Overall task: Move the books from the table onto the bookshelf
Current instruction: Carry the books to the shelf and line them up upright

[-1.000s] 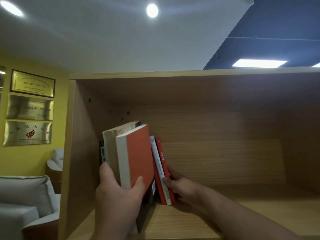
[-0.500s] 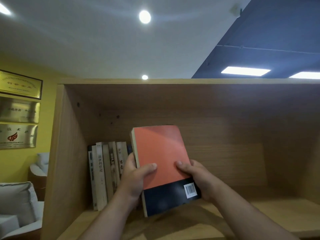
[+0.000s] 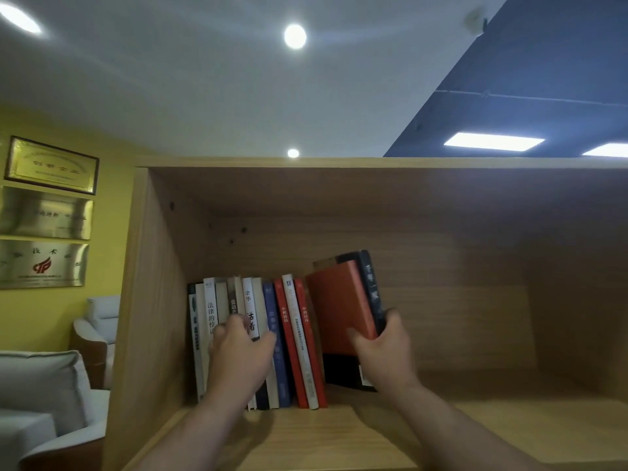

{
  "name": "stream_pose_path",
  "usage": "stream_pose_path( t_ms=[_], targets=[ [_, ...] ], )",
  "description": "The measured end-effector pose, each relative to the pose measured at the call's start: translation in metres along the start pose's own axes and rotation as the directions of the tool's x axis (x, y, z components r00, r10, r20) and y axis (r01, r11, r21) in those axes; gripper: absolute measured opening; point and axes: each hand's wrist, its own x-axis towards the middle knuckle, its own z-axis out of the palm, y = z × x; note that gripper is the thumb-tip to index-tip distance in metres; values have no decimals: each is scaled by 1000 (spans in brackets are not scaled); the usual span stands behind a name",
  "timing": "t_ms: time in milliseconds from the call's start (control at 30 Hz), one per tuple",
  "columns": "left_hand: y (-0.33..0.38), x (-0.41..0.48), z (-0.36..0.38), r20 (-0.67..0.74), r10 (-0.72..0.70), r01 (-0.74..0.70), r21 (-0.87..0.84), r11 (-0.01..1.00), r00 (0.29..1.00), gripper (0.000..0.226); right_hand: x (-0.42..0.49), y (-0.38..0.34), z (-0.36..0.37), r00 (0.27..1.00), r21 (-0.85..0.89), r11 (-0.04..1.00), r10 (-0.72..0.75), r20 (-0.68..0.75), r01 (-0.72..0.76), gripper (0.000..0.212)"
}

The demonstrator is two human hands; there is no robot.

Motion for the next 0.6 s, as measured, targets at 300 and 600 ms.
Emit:
stream_pose_path(
  t_ms=[300, 600],
  targets=[
    [-18, 4, -4, 119, 73, -88, 127, 988, 990, 49, 1, 13, 28, 994, 26, 997, 66, 91, -69, 42],
    [-21, 9, -1, 129, 121, -148, 227, 963, 984, 39, -10, 12, 26, 891, -38, 995, 99, 443, -91, 53]
  ],
)
